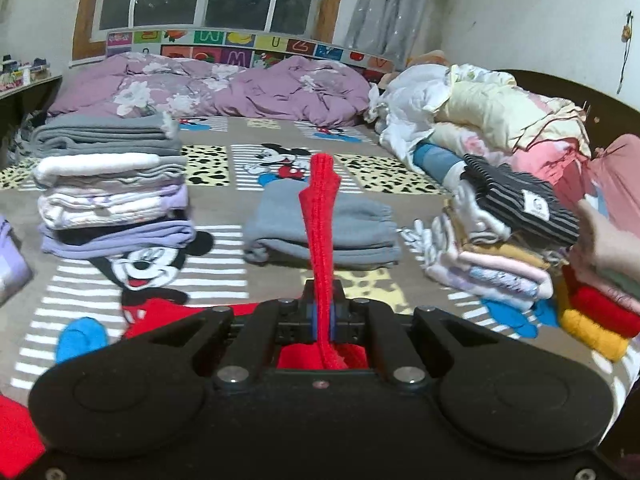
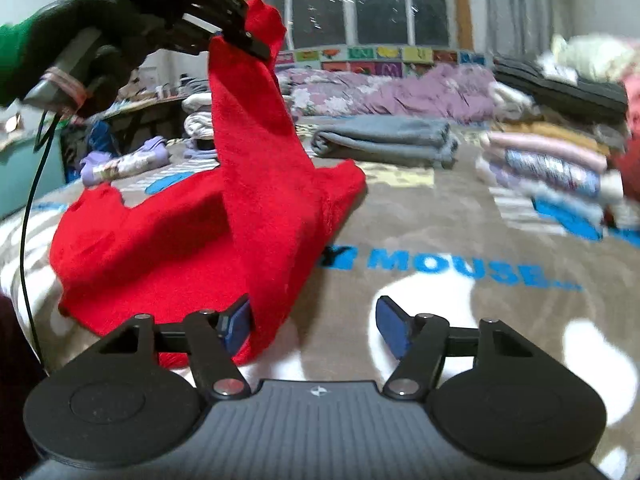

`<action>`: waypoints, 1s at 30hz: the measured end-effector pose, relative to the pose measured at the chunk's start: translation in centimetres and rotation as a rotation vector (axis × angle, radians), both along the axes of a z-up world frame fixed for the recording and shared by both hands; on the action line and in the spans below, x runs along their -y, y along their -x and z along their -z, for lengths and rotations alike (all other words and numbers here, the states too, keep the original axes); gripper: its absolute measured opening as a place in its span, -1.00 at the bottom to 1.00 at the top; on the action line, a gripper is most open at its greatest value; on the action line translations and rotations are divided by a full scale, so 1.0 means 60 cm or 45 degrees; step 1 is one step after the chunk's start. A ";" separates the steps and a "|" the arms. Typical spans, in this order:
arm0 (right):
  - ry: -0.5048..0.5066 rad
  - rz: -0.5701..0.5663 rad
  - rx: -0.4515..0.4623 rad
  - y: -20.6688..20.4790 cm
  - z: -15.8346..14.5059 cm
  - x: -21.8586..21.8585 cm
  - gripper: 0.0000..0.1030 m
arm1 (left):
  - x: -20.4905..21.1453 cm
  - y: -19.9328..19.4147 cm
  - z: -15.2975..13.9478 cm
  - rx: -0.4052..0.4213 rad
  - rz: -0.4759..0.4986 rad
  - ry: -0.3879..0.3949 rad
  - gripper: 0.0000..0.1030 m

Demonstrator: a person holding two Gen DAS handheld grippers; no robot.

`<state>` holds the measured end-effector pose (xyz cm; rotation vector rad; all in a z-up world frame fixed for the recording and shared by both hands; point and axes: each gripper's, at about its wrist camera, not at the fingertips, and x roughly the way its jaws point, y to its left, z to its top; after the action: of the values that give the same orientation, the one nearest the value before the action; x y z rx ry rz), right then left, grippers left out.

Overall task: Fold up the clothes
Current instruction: 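Lift the red sleeve with the left gripper and carry it over the sweater body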

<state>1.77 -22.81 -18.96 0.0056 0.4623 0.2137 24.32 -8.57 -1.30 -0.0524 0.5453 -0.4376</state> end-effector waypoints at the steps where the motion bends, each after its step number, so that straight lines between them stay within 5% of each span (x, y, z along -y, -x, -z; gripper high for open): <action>1: 0.028 -0.018 0.006 0.001 0.000 -0.008 0.16 | -0.010 0.002 0.001 0.005 -0.001 0.003 -0.92; 12: 0.234 -0.135 0.021 0.001 0.008 -0.066 -0.16 | -0.082 0.009 0.012 0.037 -0.003 -0.036 -0.92; 30: 0.356 -0.290 0.094 0.024 0.005 -0.109 -0.18 | -0.168 0.001 0.090 -0.034 -0.116 -0.106 -0.92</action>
<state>0.35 -16.26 -19.25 -0.3290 0.4155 0.3702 24.23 1.50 -6.68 -0.0029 0.5846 -0.3255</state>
